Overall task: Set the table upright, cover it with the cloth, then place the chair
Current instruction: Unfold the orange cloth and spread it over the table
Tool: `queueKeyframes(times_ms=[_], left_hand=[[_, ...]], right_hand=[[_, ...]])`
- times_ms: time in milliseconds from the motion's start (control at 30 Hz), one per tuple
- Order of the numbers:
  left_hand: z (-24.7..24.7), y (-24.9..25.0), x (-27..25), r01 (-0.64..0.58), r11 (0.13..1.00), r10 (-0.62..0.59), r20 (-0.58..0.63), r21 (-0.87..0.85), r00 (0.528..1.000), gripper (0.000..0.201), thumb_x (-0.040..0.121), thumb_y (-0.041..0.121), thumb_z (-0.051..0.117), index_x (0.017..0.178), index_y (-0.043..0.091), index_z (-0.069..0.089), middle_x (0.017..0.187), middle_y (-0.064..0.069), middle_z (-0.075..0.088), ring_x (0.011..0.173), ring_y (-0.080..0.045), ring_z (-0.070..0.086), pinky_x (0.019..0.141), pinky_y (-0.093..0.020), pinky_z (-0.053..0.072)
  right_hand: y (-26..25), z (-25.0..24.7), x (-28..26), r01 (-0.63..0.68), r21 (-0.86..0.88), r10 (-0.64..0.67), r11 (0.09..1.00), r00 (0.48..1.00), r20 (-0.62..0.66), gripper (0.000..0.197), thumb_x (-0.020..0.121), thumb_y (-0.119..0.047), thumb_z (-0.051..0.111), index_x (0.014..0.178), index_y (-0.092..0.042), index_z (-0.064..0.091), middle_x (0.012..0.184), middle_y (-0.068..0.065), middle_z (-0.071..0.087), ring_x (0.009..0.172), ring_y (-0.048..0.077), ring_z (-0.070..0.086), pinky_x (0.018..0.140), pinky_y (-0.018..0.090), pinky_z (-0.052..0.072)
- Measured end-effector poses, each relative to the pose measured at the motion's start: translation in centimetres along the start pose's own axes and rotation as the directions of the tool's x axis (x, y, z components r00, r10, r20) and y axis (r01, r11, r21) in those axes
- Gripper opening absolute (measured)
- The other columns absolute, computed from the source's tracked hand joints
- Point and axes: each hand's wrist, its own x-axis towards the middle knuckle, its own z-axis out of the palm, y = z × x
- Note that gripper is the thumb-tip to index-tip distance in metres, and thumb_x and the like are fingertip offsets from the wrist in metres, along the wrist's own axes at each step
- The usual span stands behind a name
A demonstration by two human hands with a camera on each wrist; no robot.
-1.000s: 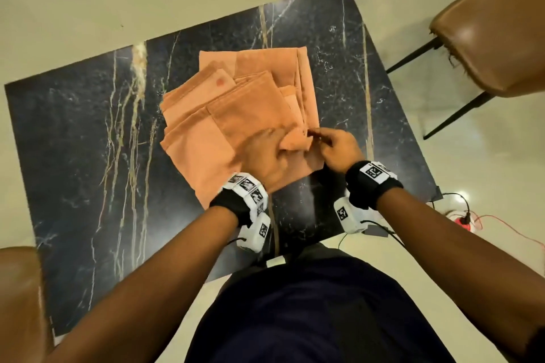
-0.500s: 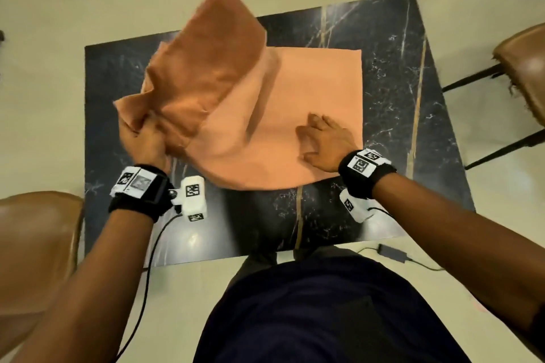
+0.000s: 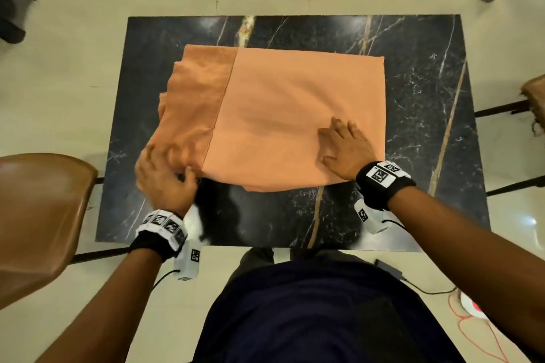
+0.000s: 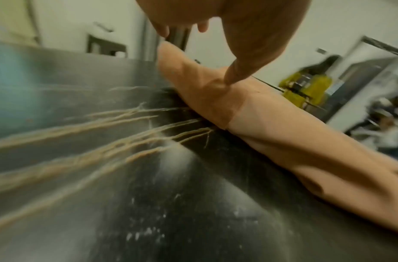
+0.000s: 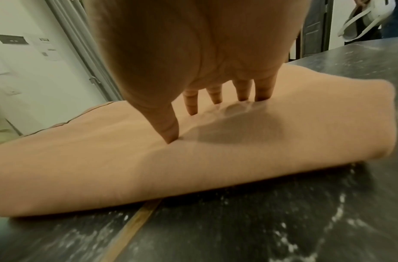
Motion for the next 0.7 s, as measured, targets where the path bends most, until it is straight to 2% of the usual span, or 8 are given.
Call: queueKeyframes(times_ms=[33, 100, 167, 267, 333, 433, 567, 700], left_hand=[[0.3, 1.0, 0.0, -0.132, 0.990, 0.128, 0.088, 0.043, 0.988, 0.066, 0.076, 0.033, 0.066, 0.136, 0.016, 0.043, 0.145, -0.016, 0.038, 0.130, -0.041, 0.038, 0.103, -0.057, 0.032], [1.3, 3.2, 0.0, -0.306, 0.949, 0.273, 0.283, 0.079, 0.920, 0.069, 0.074, 0.051, 0.059, 0.137, 0.027, 0.046, 0.146, -0.011, 0.038, 0.131, -0.038, 0.037, 0.104, -0.058, 0.033], [2.5, 5.2, -0.3, -0.349, 0.929, 0.268, 0.422, 0.126, 0.866, 0.074, 0.073, 0.063, 0.051, 0.141, 0.036, 0.041, 0.150, -0.011, 0.034, 0.137, -0.036, 0.031, 0.107, -0.060, 0.028], [4.3, 7.4, -0.2, -0.340, 0.922, 0.199, 0.524, 0.186, 0.828, 0.081, 0.078, 0.071, 0.048, 0.149, 0.041, 0.023, 0.159, -0.010, 0.021, 0.147, -0.035, 0.014, 0.114, -0.064, 0.013], [5.1, 8.1, 0.6, -0.321, 0.924, 0.161, 0.553, 0.206, 0.817, 0.083, 0.079, 0.071, 0.047, 0.150, 0.041, 0.016, 0.161, -0.008, 0.014, 0.149, -0.036, 0.006, 0.114, -0.066, 0.008], [5.7, 8.7, 1.6, -0.351, 0.904, 0.159, 0.571, 0.243, 0.805, 0.085, 0.079, 0.069, 0.047, 0.151, 0.038, 0.015, 0.162, -0.008, 0.012, 0.149, -0.039, 0.004, 0.114, -0.067, 0.007], [6.4, 9.6, 4.8, -0.423, 0.864, 0.194, 0.598, 0.271, 0.778, 0.087, 0.077, 0.062, 0.052, 0.152, 0.038, 0.013, 0.163, -0.005, 0.009, 0.149, -0.037, 0.002, 0.116, -0.064, 0.005], [7.6, 11.6, 9.0, -0.573, 0.769, 0.312, 0.616, 0.284, 0.723, 0.082, 0.081, 0.043, 0.058, 0.152, 0.035, 0.017, 0.163, -0.005, 0.008, 0.150, -0.034, -0.002, 0.117, -0.061, 0.004]], right_hand=[[0.0, -0.3, 0.2, 0.009, -0.009, -0.009, 1.000, 1.000, 0.008, 0.081, 0.081, -0.053, 0.057, 0.153, -0.041, 0.023, 0.168, 0.001, 0.010, 0.153, 0.036, 0.010, 0.122, 0.052, 0.020], [0.1, -1.1, 0.8, 0.033, -0.035, -0.033, 0.999, 0.999, 0.018, 0.083, 0.074, -0.056, 0.056, 0.150, -0.044, 0.025, 0.164, 0.000, 0.018, 0.150, 0.033, 0.020, 0.118, 0.053, 0.028], [0.3, -2.3, 1.7, 0.062, -0.068, -0.061, 0.996, 0.998, 0.024, 0.079, 0.076, -0.051, 0.060, 0.148, -0.046, 0.029, 0.163, -0.001, 0.019, 0.148, 0.032, 0.022, 0.117, 0.054, 0.029], [1.0, -3.7, 3.9, 0.124, -0.099, -0.121, 0.987, 0.992, 0.043, 0.074, 0.081, -0.047, 0.063, 0.149, -0.047, 0.032, 0.168, -0.002, 0.009, 0.154, 0.033, 0.008, 0.122, 0.053, 0.018], [1.6, -4.2, 5.1, 0.152, -0.108, -0.144, 0.983, 0.986, 0.081, 0.075, 0.084, -0.049, 0.063, 0.151, -0.044, 0.029, 0.168, 0.000, 0.009, 0.154, 0.034, 0.010, 0.124, 0.050, 0.015], [2.0, -4.0, 5.0, 0.133, -0.093, -0.124, 0.987, 0.987, 0.101, 0.081, 0.084, -0.057, 0.063, 0.153, -0.042, 0.024, 0.168, 0.000, 0.009, 0.152, 0.037, 0.013, 0.124, 0.049, 0.016], [0.8, -3.3, 1.8, 0.011, -0.046, -0.007, 0.999, 0.996, 0.094, 0.093, 0.078, -0.072, 0.059, 0.156, -0.044, 0.017, 0.169, -0.002, 0.003, 0.152, 0.039, 0.009, 0.123, 0.050, 0.017], [-2.5, -2.6, -3.2, -0.071, -0.060, 0.078, 0.996, 0.991, 0.108, 0.096, 0.080, -0.074, 0.059, 0.158, -0.036, 0.019, 0.168, 0.008, 0.006, 0.148, 0.040, 0.021, 0.118, 0.048, 0.023]])
